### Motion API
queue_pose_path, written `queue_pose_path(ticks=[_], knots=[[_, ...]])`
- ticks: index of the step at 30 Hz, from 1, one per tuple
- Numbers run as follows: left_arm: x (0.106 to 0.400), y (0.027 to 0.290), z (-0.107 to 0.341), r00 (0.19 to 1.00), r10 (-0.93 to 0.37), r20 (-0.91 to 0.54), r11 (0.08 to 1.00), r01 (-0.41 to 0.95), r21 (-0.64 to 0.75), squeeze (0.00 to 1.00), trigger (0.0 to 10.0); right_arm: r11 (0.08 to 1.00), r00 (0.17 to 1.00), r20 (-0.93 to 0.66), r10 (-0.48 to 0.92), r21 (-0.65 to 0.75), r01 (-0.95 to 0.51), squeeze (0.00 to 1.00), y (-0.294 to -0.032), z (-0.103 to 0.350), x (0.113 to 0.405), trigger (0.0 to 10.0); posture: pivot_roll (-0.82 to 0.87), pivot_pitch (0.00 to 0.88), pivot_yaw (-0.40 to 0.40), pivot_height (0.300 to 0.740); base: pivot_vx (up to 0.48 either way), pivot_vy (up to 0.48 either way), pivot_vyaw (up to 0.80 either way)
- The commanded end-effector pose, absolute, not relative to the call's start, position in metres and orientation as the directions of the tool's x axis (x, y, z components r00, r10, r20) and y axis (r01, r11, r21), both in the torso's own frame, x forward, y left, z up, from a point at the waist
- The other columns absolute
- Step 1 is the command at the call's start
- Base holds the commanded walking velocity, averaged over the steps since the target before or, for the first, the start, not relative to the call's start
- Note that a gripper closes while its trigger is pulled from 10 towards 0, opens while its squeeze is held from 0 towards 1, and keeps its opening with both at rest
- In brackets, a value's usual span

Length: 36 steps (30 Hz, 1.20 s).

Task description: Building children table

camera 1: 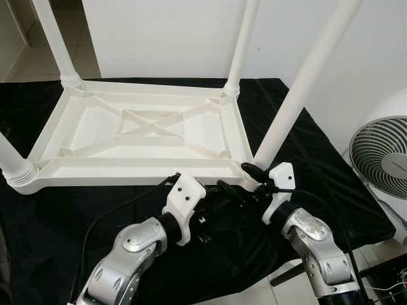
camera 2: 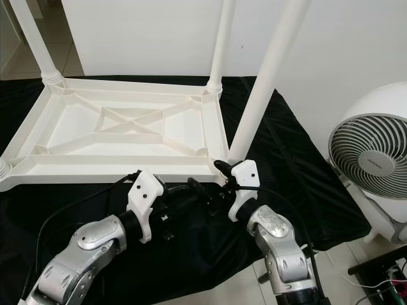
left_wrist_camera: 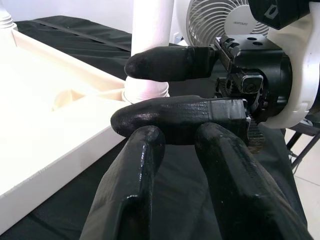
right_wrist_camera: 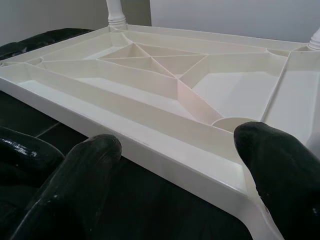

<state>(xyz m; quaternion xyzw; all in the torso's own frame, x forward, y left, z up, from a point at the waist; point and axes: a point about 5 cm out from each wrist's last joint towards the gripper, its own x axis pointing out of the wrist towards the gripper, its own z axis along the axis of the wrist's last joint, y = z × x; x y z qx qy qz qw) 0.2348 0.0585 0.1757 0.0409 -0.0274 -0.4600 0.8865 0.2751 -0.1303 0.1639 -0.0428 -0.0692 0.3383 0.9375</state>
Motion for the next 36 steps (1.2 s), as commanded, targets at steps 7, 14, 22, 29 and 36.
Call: queue_pose_path(ticks=[7, 14, 22, 29, 36], knots=[[0.234, 0.047, 0.180, 0.509, -0.860, 0.030, 0.509, 0.853, 0.118, 0.00, 10.0, 0.812, 0.811, 0.074, 0.580, -0.139, -0.567, 0.00, -0.150, 0.160, 0.289, 10.0, 0.01, 0.124, -0.050, 0.740, 0.000, 0.000, 0.00], [0.238, 0.044, 0.184, 0.510, -0.859, 0.039, 0.511, 0.850, 0.129, 0.00, 10.0, 0.892, 0.895, 0.084, 0.438, -0.166, -0.420, 0.00, -0.178, 0.160, 0.303, 10.0, 0.02, 0.119, -0.030, 0.740, 0.000, 0.000, 0.00], [0.245, 0.036, 0.189, 0.521, -0.852, 0.051, 0.523, 0.841, 0.142, 0.00, 10.0, 0.963, 0.970, 0.122, 0.209, -0.199, -0.183, 0.00, -0.224, 0.164, 0.318, 10.0, 0.03, 0.115, 0.006, 0.740, 0.000, 0.000, 0.00], [0.253, 0.038, 0.187, 0.545, -0.838, 0.021, 0.539, 0.823, 0.180, 0.00, 10.0, 0.973, 0.970, 0.161, 0.182, -0.172, -0.154, 0.00, -0.224, 0.164, 0.318, 10.0, 0.04, 0.104, 0.029, 0.740, 0.000, 0.000, 0.00], [0.266, 0.050, 0.179, 0.597, -0.801, -0.049, 0.563, 0.778, 0.279, 0.00, 10.0, 0.905, 0.890, 0.170, 0.424, -0.111, -0.410, 0.00, -0.173, 0.155, 0.293, 10.0, 0.03, 0.102, 0.032, 0.740, 0.000, 0.000, 0.00]])
